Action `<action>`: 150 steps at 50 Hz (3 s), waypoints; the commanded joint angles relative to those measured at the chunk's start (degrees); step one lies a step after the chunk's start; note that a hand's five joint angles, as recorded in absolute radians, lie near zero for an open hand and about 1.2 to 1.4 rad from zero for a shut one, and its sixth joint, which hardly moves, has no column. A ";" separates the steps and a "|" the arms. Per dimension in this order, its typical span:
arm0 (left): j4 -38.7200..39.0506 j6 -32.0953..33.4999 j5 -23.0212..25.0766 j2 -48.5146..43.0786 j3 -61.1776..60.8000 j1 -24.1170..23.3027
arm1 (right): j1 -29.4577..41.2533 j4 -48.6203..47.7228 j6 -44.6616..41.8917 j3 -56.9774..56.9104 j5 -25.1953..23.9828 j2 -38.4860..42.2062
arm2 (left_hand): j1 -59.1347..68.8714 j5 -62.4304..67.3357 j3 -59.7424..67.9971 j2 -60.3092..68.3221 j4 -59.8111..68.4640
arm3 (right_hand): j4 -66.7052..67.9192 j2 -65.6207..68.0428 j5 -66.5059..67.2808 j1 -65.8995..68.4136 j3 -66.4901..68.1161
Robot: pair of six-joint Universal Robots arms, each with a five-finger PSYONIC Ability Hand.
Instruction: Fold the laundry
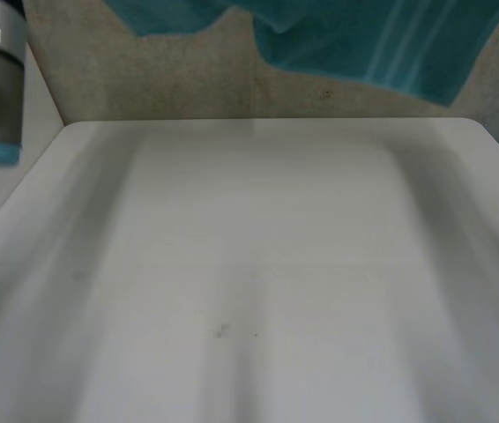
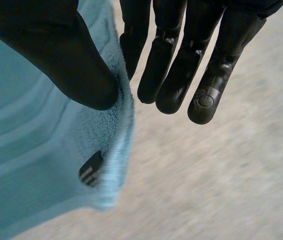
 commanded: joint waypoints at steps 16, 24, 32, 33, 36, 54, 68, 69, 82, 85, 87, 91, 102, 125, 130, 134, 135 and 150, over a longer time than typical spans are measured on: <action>-1.26 -4.28 0.04 -11.06 -32.51 0.02 | -0.40 4.05 -1.48 31.78 -7.01 8.89 | 12.73 10.84 10.28 10.19 10.24 | 11.71 12.16 13.18 23.74 12.05; -7.85 -3.92 -0.14 1.24 -41.30 3.54 | -1.01 13.81 -10.01 35.91 -6.75 -1.22 | 12.73 10.84 10.28 10.19 10.24 | 11.71 12.16 13.18 23.74 12.05; -29.30 -1.46 0.48 17.68 -46.57 7.32 | -7.52 36.31 -23.46 39.34 -6.75 -11.32 | 12.73 10.84 10.28 10.19 10.24 | 11.71 12.16 13.18 23.74 12.05; -33.56 -0.24 0.56 19.59 -46.92 8.36 | -8.91 40.83 -26.85 40.21 -7.10 -12.72 | 12.73 10.84 10.28 10.19 10.24 | 11.71 12.16 13.18 23.74 12.05; -39.20 2.65 1.79 21.36 -47.36 10.30 | -12.16 47.18 -34.58 42.14 -7.10 -14.31 | 12.73 10.84 10.28 10.19 10.24 | 11.71 12.16 13.18 23.74 12.05; -24.13 5.39 6.11 2.41 -35.34 6.01 | -4.99 22.44 -25.67 32.51 -9.39 4.73 | 12.73 10.84 10.28 10.19 10.24 | 11.71 12.16 13.18 23.74 12.05; -14.09 6.27 0.48 -20.54 -11.61 0.55 | 0.83 0.21 -22.31 15.62 -3.86 24.78 | 12.73 10.84 10.28 10.19 10.24 | 11.71 12.16 13.18 23.74 12.05; -14.09 6.27 0.48 -20.56 -11.59 0.55 | 1.18 -2.43 -22.14 14.48 -3.68 26.45 | 12.73 10.84 10.28 10.19 10.24 | 11.71 12.16 13.18 23.74 12.05; -13.30 13.65 -0.49 -29.78 -3.86 -0.15 | 3.29 -8.08 -22.49 8.58 1.95 32.97 | 12.73 10.84 10.28 10.19 10.24 | 11.71 12.16 13.18 23.74 12.05; -13.12 13.74 -0.40 -29.78 -4.03 -0.15 | 3.38 -7.99 -22.23 8.49 2.04 33.06 | 12.73 10.84 10.28 10.19 10.24 | 11.71 12.16 13.18 23.74 12.05; -12.95 13.57 -0.32 -29.61 -4.29 -0.15 | 3.38 -7.99 -22.31 8.49 2.13 32.97 | 12.73 10.84 10.28 10.19 10.24 | 11.71 12.16 13.18 23.74 12.05; -12.51 13.65 -0.23 -29.52 -4.21 -0.15 | 3.38 -8.08 -22.40 8.40 2.30 32.97 | 12.73 10.84 10.28 10.19 10.24 | 11.71 12.16 13.18 23.74 12.05; -8.99 13.83 -0.23 -26.27 -6.84 -0.94 | 3.38 -7.90 -16.69 9.37 3.88 30.86 | -57.27 -59.16 -59.72 -59.81 -59.76 | -58.29 -57.84 -56.82 -46.26 -57.95; -8.47 3.56 0.21 -9.74 -19.50 -0.68 | -6.89 16.50 2.03 25.97 -8.85 3.26 | -57.23 -59.11 -59.67 -59.76 -59.72 | -58.29 -57.84 -56.82 -46.26 -57.95; -8.55 3.20 0.39 -10.53 -19.50 0.54 | -10.32 21.44 1.60 28.87 -13.24 3.35 | -57.06 -58.94 -59.50 -59.59 -59.55 | -56.55 -56.10 -55.08 -44.52 -56.21; -8.47 3.11 0.48 -11.86 -19.06 1.87 | -12.53 21.54 0.98 30.99 -16.24 3.79 | -56.89 -58.78 -59.34 -59.42 -59.38 | -49.12 -48.67 -47.66 -37.09 -48.79; -8.38 3.11 0.48 -12.64 -18.80 2.22 | -13.83 21.45 0.80 31.86 -17.29 3.88 | -56.72 -58.61 -59.17 -59.26 -59.21 | -45.46 -45.01 -43.99 -33.43 -45.12; -7.76 3.46 0.65 -22.67 -12.38 4.86 | -17.98 11.53 0.62 34.50 -20.55 13.10 | -56.21 -58.10 -58.66 -58.75 -58.71 | -26.94 -26.48 -25.47 -14.91 -26.60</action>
